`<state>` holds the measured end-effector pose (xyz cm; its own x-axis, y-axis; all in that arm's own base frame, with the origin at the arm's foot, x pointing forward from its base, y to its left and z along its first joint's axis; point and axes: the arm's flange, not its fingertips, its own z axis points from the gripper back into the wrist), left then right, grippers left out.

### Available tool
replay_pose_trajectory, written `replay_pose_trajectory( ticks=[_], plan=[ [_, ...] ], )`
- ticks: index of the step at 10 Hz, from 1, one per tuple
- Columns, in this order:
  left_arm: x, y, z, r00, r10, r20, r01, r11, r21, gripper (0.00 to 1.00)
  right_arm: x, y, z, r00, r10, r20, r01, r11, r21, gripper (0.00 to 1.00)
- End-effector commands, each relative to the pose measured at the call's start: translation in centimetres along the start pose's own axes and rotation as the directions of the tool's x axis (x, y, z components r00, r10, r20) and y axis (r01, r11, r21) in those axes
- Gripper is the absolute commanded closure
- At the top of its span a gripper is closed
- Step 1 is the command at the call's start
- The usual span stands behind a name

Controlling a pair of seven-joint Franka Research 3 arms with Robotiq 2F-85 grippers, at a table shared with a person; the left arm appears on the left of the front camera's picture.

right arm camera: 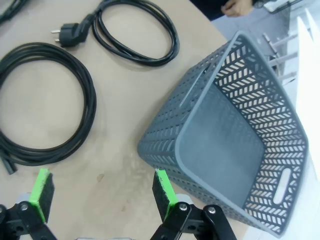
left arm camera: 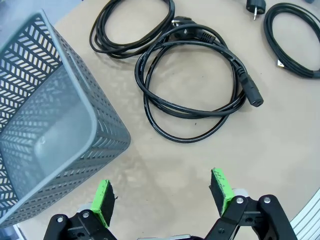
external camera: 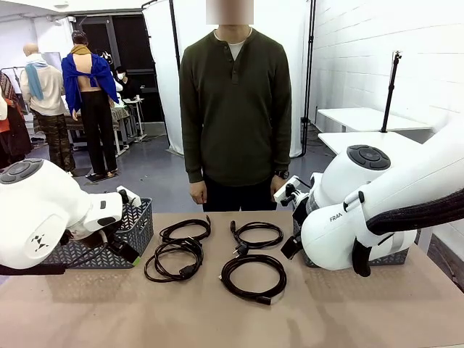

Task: Organize the cables according to human instructions.
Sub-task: Pick up a bundle of cables and place it in the basket indicated by the human.

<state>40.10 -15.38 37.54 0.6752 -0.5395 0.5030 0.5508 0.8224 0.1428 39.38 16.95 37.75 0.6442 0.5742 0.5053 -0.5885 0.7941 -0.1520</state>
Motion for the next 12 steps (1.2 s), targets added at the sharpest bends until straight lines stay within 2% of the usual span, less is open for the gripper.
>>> replay_pose_trajectory(
  ticks=[1, 3, 8, 12],
  plan=[
    [0.4, 0.6, 2.3, 1.000, -0.026, 0.017, 0.027, 0.999, -0.027, 0.00, 0.2, -0.9, 2.0, 1.000, 0.021, 0.013, -0.022, 0.997, 0.070, 0.00],
    [0.9, 1.4, 4.7, 0.997, -0.069, 0.021, 0.070, 0.996, -0.063, 0.00, 0.1, -1.7, 4.1, 0.999, 0.046, 0.026, -0.050, 0.986, 0.157, 0.00],
    [1.8, 4.7, 9.4, 0.992, -0.116, 0.059, 0.126, 0.970, -0.210, 0.00, -1.0, -5.1, 9.0, 0.990, 0.050, 0.133, -0.077, 0.975, 0.207, 0.00],
    [0.7, 6.5, 10.1, 0.987, -0.129, 0.093, 0.145, 0.968, -0.204, 0.00, -0.9, -7.7, 11.1, 0.983, 0.013, 0.180, -0.066, 0.954, 0.293, 0.00]
  ],
)
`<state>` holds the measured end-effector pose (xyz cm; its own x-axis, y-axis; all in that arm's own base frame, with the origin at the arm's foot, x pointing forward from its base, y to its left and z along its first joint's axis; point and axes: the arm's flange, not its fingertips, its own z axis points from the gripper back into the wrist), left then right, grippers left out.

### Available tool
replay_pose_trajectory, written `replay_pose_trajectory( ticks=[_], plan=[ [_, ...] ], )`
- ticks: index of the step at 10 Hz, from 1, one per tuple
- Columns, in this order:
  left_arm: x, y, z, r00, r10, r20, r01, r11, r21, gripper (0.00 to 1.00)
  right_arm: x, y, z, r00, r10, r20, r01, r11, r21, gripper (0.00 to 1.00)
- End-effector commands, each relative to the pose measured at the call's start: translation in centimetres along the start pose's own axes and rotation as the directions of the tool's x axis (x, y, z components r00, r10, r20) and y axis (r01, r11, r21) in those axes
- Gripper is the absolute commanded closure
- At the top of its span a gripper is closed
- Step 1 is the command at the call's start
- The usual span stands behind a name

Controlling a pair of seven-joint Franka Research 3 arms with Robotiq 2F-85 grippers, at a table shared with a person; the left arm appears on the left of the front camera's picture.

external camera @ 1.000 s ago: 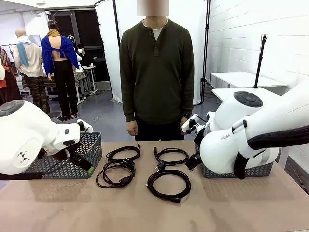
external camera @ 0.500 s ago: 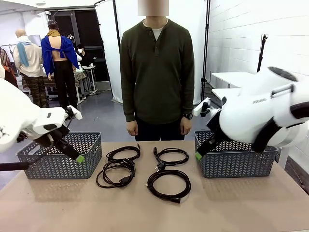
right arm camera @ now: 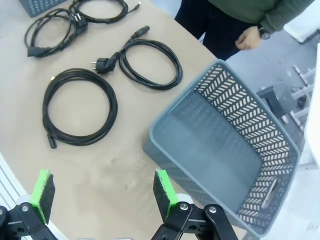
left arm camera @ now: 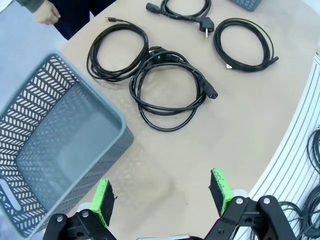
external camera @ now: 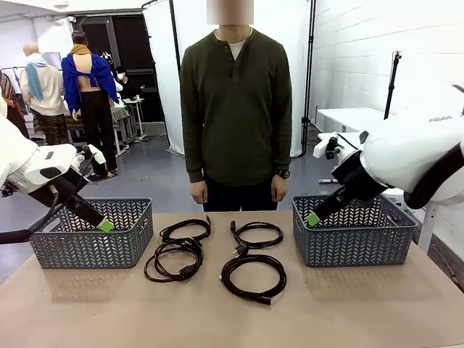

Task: Organize the cables according to human instructions.
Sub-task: Pick up a bundle of cables and place it in the basket indicated by the human.

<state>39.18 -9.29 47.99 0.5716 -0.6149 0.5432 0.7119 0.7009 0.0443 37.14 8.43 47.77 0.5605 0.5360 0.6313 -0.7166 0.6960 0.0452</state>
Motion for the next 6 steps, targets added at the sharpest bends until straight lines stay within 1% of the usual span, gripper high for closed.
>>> replay_pose_trajectory(
  ticks=[1, 2, 3, 6],
  plan=[
    [-0.95, 0.54, -0.17, 1.000, -0.020, 0.021, 0.021, 1.000, -0.018, 0.00, 0.52, -0.78, -0.08, 1.000, 0.020, 0.020, -0.021, 0.998, 0.053, 0.00],
    [-1.09, 0.48, -0.18, 0.999, -0.028, 0.019, 0.028, 1.000, -0.015, 0.00, 0.87, -0.52, -0.27, 1.000, 0.013, 0.008, -0.013, 1.000, 0.020, 0.00],
    [-0.13, 0.23, 0.05, 1.000, -0.004, 0.000, 0.004, 1.000, 0.002, 0.00, 0.14, -0.23, 0.32, 1.000, -0.002, 0.003, 0.002, 1.000, 0.012, 0.00],
    [-0.13, 0.23, 0.05, 1.000, -0.004, 0.000, 0.004, 1.000, 0.002, 0.00, 0.14, -0.23, 0.32, 1.000, -0.002, 0.003, 0.002, 1.000, 0.012, 0.00]
  ],
)
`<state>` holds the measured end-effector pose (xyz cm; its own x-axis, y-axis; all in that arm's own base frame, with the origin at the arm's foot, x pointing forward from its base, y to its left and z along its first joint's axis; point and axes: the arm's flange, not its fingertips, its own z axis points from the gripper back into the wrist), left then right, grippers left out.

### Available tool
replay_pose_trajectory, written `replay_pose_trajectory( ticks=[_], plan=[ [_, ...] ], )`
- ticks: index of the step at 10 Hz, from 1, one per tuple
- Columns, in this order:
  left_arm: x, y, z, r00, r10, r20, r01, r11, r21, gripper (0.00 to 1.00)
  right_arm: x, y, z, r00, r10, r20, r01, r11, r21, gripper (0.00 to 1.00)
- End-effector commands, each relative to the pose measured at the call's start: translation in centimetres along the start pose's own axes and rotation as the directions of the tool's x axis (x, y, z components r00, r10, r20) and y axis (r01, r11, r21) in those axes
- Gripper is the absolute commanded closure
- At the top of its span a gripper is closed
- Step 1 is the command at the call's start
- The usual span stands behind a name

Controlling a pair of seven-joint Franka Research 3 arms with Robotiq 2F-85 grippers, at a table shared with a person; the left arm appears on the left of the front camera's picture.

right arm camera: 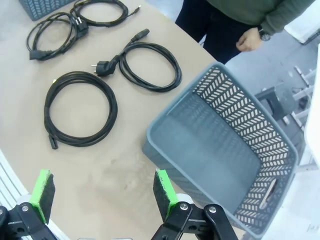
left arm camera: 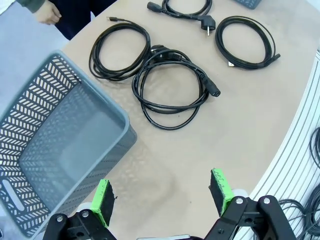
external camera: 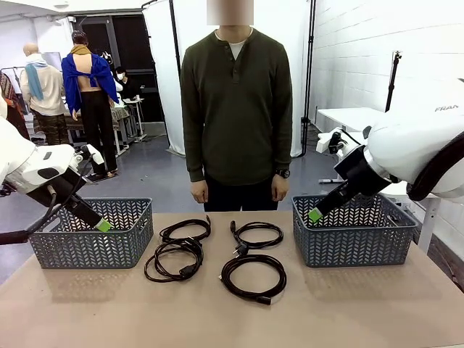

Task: Organize the cables according to human instructions.
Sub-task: Pick up a bundle of cables and place it in the basket indicated by the human.

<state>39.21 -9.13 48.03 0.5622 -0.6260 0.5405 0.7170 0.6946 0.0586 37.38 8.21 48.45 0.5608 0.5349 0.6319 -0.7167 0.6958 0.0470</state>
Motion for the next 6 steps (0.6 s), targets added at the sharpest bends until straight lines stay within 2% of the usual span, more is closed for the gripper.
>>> replay_pose_trajectory(
  ticks=[1, 6],
  plan=[
    [-0.07, 0.10, -0.03, 1.000, 0.011, 0.003, -0.010, 1.000, -0.006, 0.00, -0.30, 0.06, -0.21, 1.000, -0.001, 0.003, 0.001, 1.000, 0.010, 0.00],
    [-0.07, 0.10, -0.03, 1.000, 0.011, 0.003, -0.010, 1.000, -0.006, 0.00, -0.30, 0.06, -0.21, 1.000, -0.001, 0.003, 0.001, 1.000, 0.010, 0.00]
  ],
)
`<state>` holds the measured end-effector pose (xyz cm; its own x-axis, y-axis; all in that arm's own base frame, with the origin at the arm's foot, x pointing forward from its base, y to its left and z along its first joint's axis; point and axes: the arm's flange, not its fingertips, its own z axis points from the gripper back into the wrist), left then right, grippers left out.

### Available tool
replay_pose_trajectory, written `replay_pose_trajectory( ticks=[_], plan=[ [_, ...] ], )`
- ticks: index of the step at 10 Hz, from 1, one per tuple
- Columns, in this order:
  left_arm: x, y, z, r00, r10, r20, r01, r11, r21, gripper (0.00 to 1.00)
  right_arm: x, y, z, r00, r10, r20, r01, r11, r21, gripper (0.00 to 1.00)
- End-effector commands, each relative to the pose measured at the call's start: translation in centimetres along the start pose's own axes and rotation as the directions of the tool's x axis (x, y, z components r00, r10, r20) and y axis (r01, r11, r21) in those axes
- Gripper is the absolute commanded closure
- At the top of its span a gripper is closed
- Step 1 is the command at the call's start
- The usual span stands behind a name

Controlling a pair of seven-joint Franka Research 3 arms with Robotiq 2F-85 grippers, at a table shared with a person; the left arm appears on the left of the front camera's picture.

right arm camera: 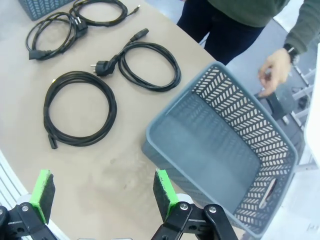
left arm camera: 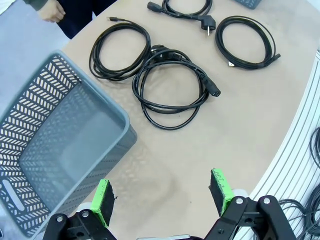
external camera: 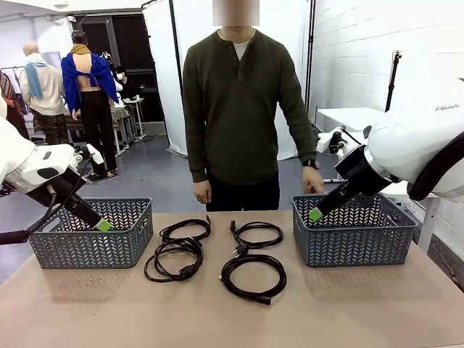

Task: Organize the cables according to human instructions.
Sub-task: Pick up a bundle of cables and place it in the basket indicated by the human.

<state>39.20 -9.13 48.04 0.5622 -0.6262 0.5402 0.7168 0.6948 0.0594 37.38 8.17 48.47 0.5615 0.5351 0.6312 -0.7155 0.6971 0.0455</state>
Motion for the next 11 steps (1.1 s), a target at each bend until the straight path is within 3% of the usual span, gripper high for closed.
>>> replay_pose_trajectory(
  ticks=[1, 11],
  plan=[
    [-0.07, 0.10, -0.04, 1.000, 0.011, 0.003, -0.011, 1.000, -0.007, 0.00, -0.29, 0.09, -0.24, 1.000, -0.001, 0.003, 0.001, 1.000, 0.013, 0.00],
    [-0.07, 0.10, -0.04, 1.000, 0.011, 0.003, -0.011, 1.000, -0.007, 0.00, -0.29, 0.09, -0.24, 1.000, -0.001, 0.003, 0.001, 1.000, 0.013, 0.00]
  ],
)
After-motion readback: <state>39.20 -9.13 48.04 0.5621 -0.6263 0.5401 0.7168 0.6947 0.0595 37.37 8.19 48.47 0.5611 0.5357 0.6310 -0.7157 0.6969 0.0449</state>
